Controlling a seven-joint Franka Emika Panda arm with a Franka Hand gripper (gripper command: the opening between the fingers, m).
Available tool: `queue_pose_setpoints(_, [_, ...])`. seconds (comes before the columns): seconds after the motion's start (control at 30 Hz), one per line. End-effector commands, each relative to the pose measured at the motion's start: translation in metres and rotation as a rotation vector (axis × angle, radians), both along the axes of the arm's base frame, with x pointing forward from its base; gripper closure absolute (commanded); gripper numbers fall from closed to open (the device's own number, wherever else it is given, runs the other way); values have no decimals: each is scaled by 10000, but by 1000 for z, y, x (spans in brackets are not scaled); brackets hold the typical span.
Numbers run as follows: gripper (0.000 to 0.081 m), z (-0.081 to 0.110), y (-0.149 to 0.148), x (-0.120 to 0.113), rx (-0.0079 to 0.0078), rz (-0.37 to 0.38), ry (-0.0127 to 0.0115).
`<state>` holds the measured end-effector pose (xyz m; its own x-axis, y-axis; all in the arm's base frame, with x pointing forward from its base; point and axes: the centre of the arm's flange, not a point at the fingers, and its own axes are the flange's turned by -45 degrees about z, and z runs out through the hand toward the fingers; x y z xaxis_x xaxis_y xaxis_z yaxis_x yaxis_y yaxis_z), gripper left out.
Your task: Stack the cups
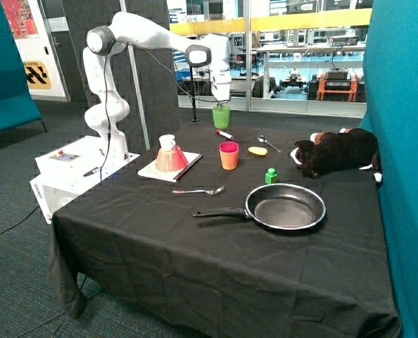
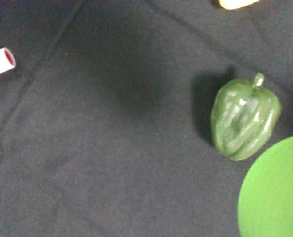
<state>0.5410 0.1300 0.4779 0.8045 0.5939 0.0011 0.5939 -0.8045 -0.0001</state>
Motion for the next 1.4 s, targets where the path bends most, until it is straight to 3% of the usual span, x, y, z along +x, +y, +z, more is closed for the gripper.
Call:
queue_pose_setpoints(0.0, [808,1,-10,18,-7,-398,8])
queue_pose_setpoints(0.5, [808,-7,-44,45,-6,-1470,8])
queue_pose_setpoints(0.97, [808,-10,-66,65,-6,-1923,9])
queue_pose_setpoints(1.37, [808,-17,-79,69,-6,-2172,9])
